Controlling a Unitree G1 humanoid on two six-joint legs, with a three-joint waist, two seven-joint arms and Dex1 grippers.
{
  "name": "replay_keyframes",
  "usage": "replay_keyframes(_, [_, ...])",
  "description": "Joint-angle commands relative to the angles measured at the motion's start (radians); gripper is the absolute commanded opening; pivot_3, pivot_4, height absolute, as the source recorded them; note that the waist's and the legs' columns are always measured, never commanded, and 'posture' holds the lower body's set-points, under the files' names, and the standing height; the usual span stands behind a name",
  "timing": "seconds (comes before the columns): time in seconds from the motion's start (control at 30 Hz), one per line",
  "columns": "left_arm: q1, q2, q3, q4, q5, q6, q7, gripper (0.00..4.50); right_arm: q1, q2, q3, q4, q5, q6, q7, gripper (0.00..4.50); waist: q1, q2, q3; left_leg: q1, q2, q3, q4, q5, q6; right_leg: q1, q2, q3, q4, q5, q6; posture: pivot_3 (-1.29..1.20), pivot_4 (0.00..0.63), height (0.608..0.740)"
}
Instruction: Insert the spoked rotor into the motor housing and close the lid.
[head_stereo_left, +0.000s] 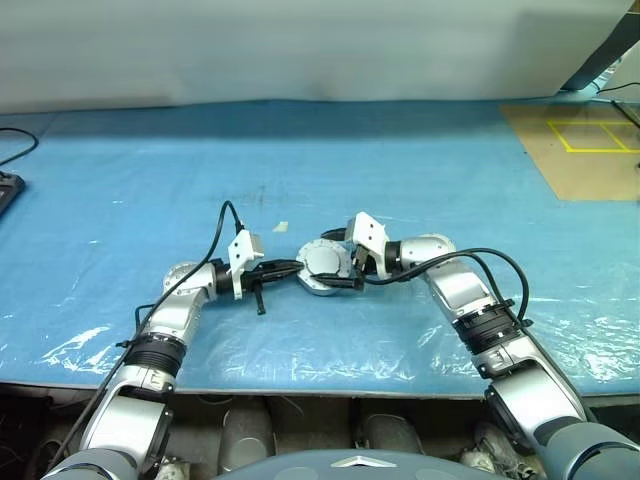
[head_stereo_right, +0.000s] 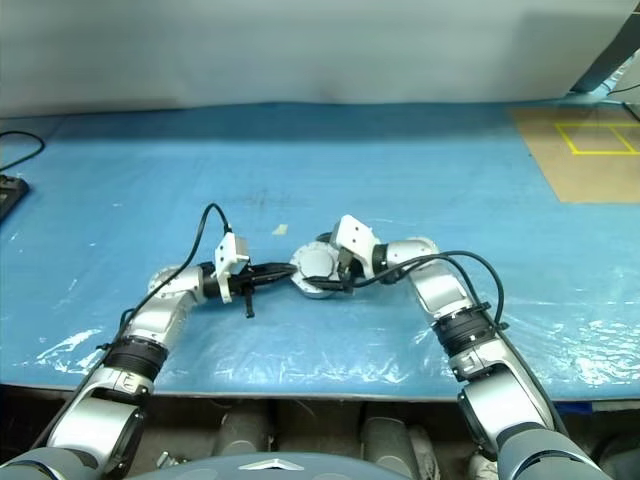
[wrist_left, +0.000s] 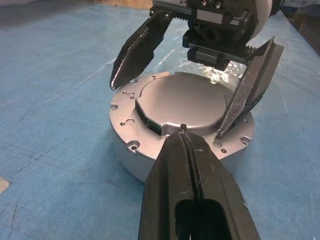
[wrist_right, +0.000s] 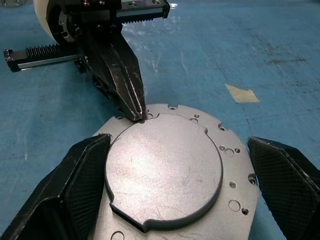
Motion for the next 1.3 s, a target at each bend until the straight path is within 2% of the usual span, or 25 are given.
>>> replay_keyframes(0.03, [0.031, 0.008, -0.047, 0.053, 0.059, 0.009, 0.001, 0.00, 0.040, -0.028, -0.040, -0.052, 0.041, 0.055, 0.024, 4.48, 0.003, 0.000, 0.000, 0.000, 0.000, 0.000, 0.000, 0.000, 0.000, 0.000, 0.000, 0.000, 0.000, 0.000, 0.000, 0.00, 0.150, 0.740])
replay_keyframes(0.27, [0.049, 0.014, -0.049, -0.016, 0.043, 0.051, 0.005, 0.00, 0.061, -0.032, -0.145, -0.190, 0.182, 0.179, 0.036, 4.48, 0.008, 0.000, 0.000, -0.003, 0.000, 0.000, -0.002, 0.000, 0.000, -0.003, 0.000, -0.001, 0.000, 0.000, 0.000, 0.00, 0.150, 0.740])
replay_keyframes(0.4, [0.051, 0.011, -0.047, -0.088, 0.029, 0.107, 0.020, 0.00, 0.077, -0.047, -0.163, -0.201, 0.176, 0.218, 0.007, 4.48, 0.009, 0.000, 0.001, -0.003, 0.000, 0.000, -0.003, 0.000, 0.000, -0.003, 0.000, -0.001, -0.001, 0.000, 0.000, 0.00, 0.150, 0.740])
replay_keyframes(0.77, [0.056, 0.020, -0.039, -0.241, 0.007, 0.234, 0.058, 0.00, 0.115, -0.061, -0.312, -0.267, 0.388, 0.618, -0.069, 4.48, 0.012, 0.000, 0.001, -0.004, 0.000, 0.000, -0.005, 0.000, -0.001, -0.005, 0.001, -0.002, 0.000, 0.000, 0.001, 0.00, 0.150, 0.740])
replay_keyframes(1.03, [0.060, 0.021, -0.037, -0.241, 0.011, 0.234, 0.069, 0.00, 0.143, 0.017, -0.408, -0.251, 0.571, 0.892, -0.148, 4.48, 0.019, 0.000, 0.002, -0.004, 0.000, 0.000, -0.005, 0.000, -0.001, -0.005, 0.001, -0.002, 0.000, 0.000, 0.000, 0.00, 0.150, 0.740])
replay_keyframes(1.3, [0.037, 0.012, -0.039, -0.133, 0.026, 0.170, 0.057, 0.00, 0.132, 0.086, -0.438, -0.176, 0.586, 0.940, -0.216, 4.48, 0.022, 0.001, 0.002, -0.003, 0.000, 0.000, -0.005, 0.000, -0.001, -0.005, 0.001, -0.002, 0.001, 0.000, 0.000, 0.00, 0.150, 0.740])
